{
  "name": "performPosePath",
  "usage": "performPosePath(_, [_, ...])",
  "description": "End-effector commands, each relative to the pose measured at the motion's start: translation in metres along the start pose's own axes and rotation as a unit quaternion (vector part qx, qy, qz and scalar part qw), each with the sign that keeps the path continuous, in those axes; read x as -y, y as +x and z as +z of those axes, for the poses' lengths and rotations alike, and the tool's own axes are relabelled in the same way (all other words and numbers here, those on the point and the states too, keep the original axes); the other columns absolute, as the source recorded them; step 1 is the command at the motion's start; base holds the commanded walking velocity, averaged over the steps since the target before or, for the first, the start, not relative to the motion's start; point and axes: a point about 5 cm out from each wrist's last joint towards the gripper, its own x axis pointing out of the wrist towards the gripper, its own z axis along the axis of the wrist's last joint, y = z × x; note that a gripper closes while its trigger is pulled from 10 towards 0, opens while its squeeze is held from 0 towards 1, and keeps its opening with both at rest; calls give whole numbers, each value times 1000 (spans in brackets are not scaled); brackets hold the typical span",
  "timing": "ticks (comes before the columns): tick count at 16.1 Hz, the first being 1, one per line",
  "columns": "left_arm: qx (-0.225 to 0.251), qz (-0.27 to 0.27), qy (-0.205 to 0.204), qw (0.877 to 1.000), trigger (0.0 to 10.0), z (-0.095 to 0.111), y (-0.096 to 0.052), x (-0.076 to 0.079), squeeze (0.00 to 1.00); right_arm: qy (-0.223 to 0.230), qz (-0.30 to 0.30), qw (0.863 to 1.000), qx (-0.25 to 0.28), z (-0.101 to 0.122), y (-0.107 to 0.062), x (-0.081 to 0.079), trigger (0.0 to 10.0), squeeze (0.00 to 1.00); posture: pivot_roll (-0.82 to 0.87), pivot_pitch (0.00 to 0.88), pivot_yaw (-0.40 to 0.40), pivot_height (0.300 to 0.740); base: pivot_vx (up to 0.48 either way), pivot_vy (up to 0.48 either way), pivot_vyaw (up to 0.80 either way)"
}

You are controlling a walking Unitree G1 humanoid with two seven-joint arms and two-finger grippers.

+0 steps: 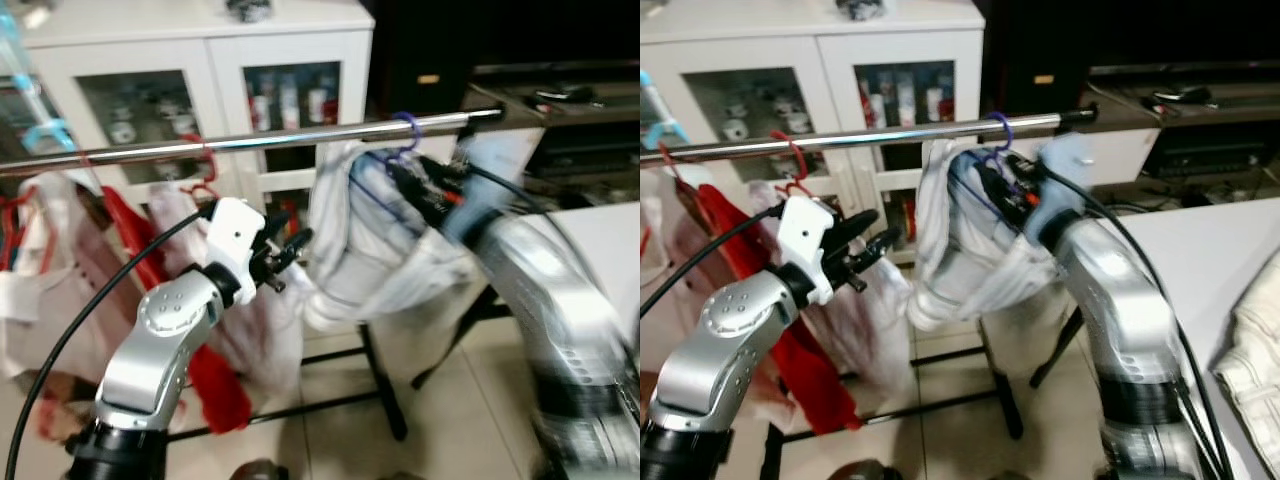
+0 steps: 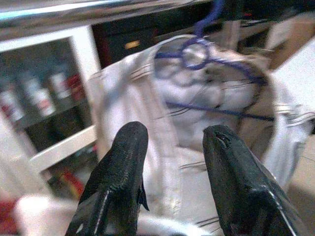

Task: Hang hanger

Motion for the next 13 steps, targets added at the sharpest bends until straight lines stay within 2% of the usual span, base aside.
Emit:
performPosePath(1, [-6, 22, 5, 1000, 10000, -1, -2, -3, 0, -1, 0, 999, 33, 14, -10, -2, 10000, 1000, -17, 0, 69, 740, 0, 0, 0])
performPosePath(2, [-26, 81, 35, 996, 10000, -7, -5, -12, 0, 8, 21, 1000, 4, 2, -30, -18, 10000, 82, -17, 0, 70, 740, 0, 0, 0])
performPosePath(3, [-17, 103, 30, 994, 10000, -6, -6, -15, 0, 50, -22, 998, -11, -15, -42, -29, 10000, 0, -16, 0, 70, 740, 0, 0, 0])
performPosePath(4, [-11, 84, 28, 996, 10000, -3, -7, -10, 0, 71, -54, 996, -1, -25, -49, -42, 10000, 0, -12, 0, 63, 740, 0, 0, 0])
performPosePath(6, [3, 71, 20, 997, 10000, 5, -6, -3, 0, 44, -62, 997, -9, -33, -48, -52, 10000, 0, 4, 0, 72, 740, 0, 0, 400])
performPosePath(7, [14, 63, 17, 998, 10000, 9, -6, 0, 0, 57, -73, 996, -16, -38, -49, -53, 10000, 0, 7, 0, 68, 740, 0, 292, 800])
performPosePath(9, [17, 71, 11, 997, 10000, 9, -8, -1, 0, 95, -122, 988, -23, -50, -52, -44, 10000, 0, 11, 0, 58, 740, 0, 364, 0])
performPosePath(13, [12, 64, 21, 998, 10000, 9, -5, 0, 0, 72, -129, 989, -23, -50, -52, -34, 10000, 0, 11, 0, 55, 740, 0, 372, 0])
